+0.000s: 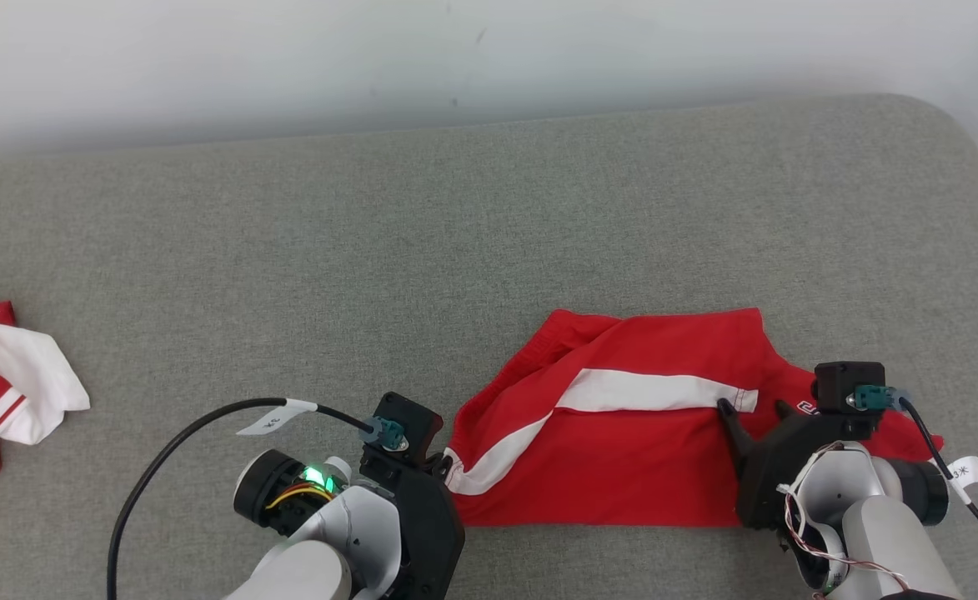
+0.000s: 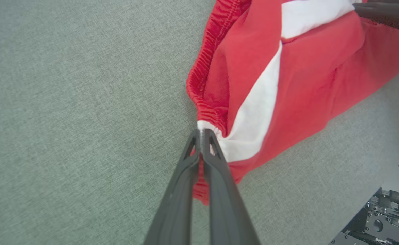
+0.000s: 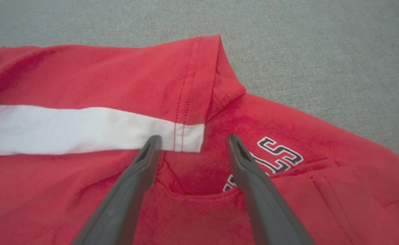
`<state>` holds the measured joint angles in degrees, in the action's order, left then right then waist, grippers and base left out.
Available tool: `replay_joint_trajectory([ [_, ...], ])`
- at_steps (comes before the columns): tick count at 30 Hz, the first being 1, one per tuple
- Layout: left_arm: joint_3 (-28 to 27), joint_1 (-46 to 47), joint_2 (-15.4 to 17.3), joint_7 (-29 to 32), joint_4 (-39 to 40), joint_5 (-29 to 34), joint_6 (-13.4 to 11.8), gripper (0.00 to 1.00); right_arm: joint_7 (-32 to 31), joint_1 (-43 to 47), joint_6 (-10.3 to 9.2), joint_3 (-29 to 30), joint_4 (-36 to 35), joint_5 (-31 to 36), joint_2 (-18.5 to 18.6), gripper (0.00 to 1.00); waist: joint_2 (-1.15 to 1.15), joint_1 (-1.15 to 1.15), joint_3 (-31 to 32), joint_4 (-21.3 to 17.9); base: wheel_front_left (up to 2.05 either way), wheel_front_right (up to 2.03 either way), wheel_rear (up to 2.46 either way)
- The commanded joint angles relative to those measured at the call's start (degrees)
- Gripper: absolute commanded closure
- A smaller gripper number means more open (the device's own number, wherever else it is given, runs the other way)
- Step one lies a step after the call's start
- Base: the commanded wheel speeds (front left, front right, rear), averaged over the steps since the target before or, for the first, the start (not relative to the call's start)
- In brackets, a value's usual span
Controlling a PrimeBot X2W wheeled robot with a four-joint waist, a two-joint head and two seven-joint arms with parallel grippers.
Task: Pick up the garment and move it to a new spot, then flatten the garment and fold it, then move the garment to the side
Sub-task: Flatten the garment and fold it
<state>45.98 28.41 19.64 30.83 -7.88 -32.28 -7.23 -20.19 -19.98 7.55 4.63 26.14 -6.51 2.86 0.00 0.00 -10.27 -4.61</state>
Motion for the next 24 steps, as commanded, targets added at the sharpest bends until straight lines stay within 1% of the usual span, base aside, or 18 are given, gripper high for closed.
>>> replay_joint_trajectory([
  [1, 0.0, 0.4, 0.1, -0.3, -0.1, -0.5, 0.0, 1.00, -0.4, -0.5, -0.13, -0.5, 0.8, -1.6, 0.0, 0.00, 0.00, 0.00, -0.2, 0.2, 0.00, 0.00, 0.00],
  [6, 0.0, 0.9, 0.1, -0.1, -0.2, -0.8, 0.1, 1.00, 0.0, -1.2, -0.13, -1.0, 2.9, -5.3, 0.0, 0.00, 0.00, 0.00, -0.5, 0.4, 0.00, 0.00, 0.00],
  [8, 0.1, 1.0, 0.0, 0.0, -0.3, -0.9, 0.0, 1.00, 0.4, -1.6, -0.13, -1.2, 3.7, -5.7, 0.0, 0.00, 0.00, 0.00, -0.5, 0.5, 0.00, 0.00, 0.00],
  [9, 0.1, 1.0, 0.0, 0.0, -0.4, -0.9, 0.0, 1.00, 0.7, -1.9, -0.13, -1.3, 3.9, -5.8, 0.0, 0.03, 0.00, 0.00, -0.5, 0.5, 0.00, 0.00, 0.00],
  [10, 0.1, 1.1, 0.0, 0.1, -0.4, -0.9, -0.1, 1.00, 1.0, -2.2, -0.13, -1.4, 4.1, -5.7, 0.0, 0.15, 0.00, 0.00, -0.5, 0.5, 0.00, 0.00, 0.00],
  [11, 0.1, 1.1, 0.0, 0.1, -0.4, -0.9, -0.1, 1.00, 1.2, -2.4, -0.13, -1.4, 4.2, -5.5, 0.0, 0.42, 0.00, 0.00, -0.5, 0.5, 0.00, 0.00, 0.00],
  [12, 0.2, 1.1, -0.1, 0.1, -0.4, -0.9, -0.1, 1.00, 1.4, -2.4, -0.13, -1.4, 4.3, -5.2, 0.0, 0.50, 0.00, 0.00, -0.5, 0.5, 0.00, 0.00, 0.00],
  [13, 0.2, 1.1, -0.1, 0.1, -0.5, -0.9, -0.1, 1.00, 1.6, -2.5, -0.13, -1.3, 4.5, -5.1, 0.0, 0.52, 0.00, 0.00, -0.5, 0.5, 0.00, 0.00, 0.00],
  [18, 0.3, 1.0, -0.3, 0.0, -0.7, -1.2, -0.3, 1.00, 1.7, -2.0, -0.13, -1.4, 4.4, -4.9, 0.0, 0.53, 0.00, 0.00, -0.1, 0.3, 0.00, 0.00, 0.00],
  [20, 0.3, 1.0, -0.2, 0.0, -0.8, -1.4, -0.2, 1.00, 1.5, -1.7, -0.13, -1.3, 4.2, -4.4, 0.0, 0.54, 0.00, 0.00, 0.1, 0.2, 0.00, 0.00, 0.00],
  [23, 0.4, 0.9, -0.2, -0.2, -0.8, -1.2, -0.3, 1.00, 1.4, -1.1, -0.13, -0.9, 3.7, -3.7, 0.0, 0.59, 0.00, 0.00, 0.4, 0.0, 0.00, 0.00, 0.00],
  [24, 0.4, 0.8, -0.2, -0.2, -0.8, -1.3, -0.3, 1.00, 1.3, -0.9, -0.13, -0.9, 3.6, -3.6, 0.0, 0.64, 0.00, 0.00, 0.5, -0.1, 0.00, 0.00, 0.00],
])
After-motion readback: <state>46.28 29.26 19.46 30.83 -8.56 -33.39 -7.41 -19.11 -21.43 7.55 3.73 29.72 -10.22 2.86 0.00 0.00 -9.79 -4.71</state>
